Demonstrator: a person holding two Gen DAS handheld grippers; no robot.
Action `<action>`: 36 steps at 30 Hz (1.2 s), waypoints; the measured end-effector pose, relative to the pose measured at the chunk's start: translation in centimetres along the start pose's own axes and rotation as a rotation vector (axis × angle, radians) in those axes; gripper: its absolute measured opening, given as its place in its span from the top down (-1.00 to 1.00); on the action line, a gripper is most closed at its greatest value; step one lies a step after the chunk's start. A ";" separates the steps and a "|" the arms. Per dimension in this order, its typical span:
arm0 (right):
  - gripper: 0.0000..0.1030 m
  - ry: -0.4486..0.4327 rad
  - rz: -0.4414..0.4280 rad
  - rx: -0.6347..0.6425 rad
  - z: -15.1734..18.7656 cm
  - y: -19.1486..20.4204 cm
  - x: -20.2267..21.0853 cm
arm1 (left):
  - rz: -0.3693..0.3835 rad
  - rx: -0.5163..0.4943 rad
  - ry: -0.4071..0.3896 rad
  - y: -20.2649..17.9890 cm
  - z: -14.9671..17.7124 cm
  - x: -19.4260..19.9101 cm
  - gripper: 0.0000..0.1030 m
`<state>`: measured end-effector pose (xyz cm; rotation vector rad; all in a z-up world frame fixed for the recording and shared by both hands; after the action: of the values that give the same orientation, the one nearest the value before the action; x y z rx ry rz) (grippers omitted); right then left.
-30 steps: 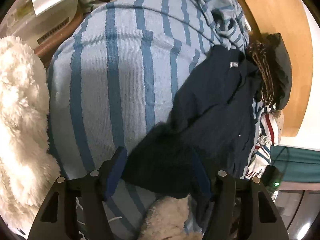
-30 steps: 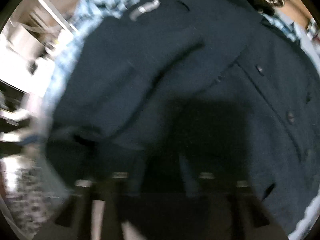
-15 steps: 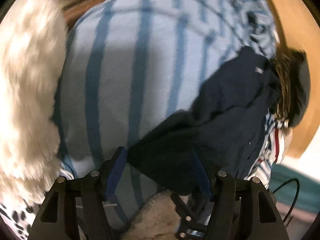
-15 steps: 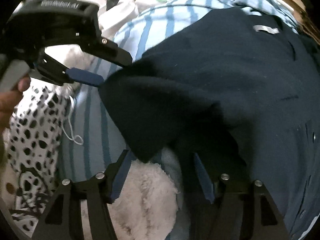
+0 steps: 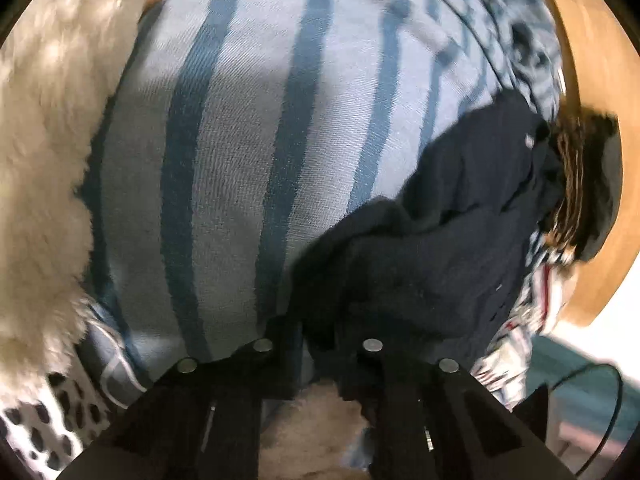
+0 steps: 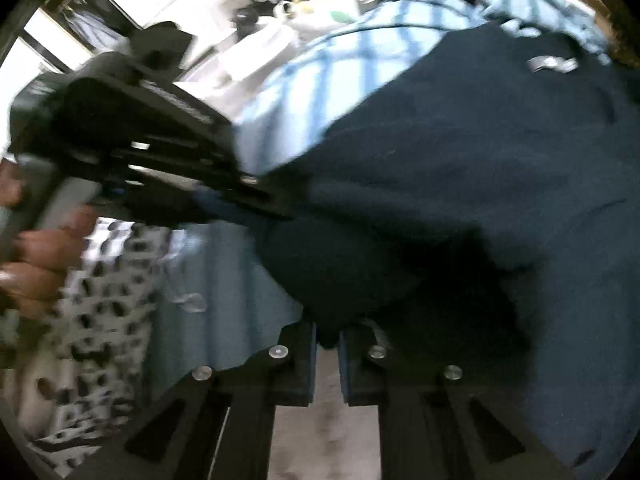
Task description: Fold clothes
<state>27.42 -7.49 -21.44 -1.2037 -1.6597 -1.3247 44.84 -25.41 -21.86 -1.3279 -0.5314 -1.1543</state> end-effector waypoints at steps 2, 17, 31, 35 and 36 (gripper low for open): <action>0.80 0.021 -0.009 -0.009 0.4 0.0 -0.6 | -0.030 -0.031 -0.014 -0.1 0.1 0.3 0.80; 0.00 -0.088 -0.145 -0.191 1.9 -1.9 3.1 | -0.034 -0.052 -0.055 -0.6 -0.7 3.9 0.14; -0.18 -0.173 -0.205 -0.355 -0.7 -5.0 3.8 | 0.023 -0.164 -0.141 -2.4 0.3 5.8 -0.11; -0.29 -0.095 -0.177 -0.271 -1.2 -3.0 1.2 | 0.030 -0.154 -0.148 -2.8 -1.4 5.8 -0.11; -0.29 -0.089 -0.182 -0.266 -1.2 -2.9 1.6 | 0.033 -0.156 -0.153 -2.9 -1.7 5.9 -0.11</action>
<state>24.16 -8.38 -20.70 -1.3028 -1.7294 -1.6682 44.17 -28.54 -15.92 -1.5630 -0.5360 -1.0905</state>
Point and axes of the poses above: each gripper's, at about its wrist camera, not at the fingertips, and x roughly against the way its jaws point, y to its left, z to its underside, the point moved 4 cm from there along -x, roughly the way its jaws point, and after that the axes turned 2 degrees about -z, right-handed, at the moved point
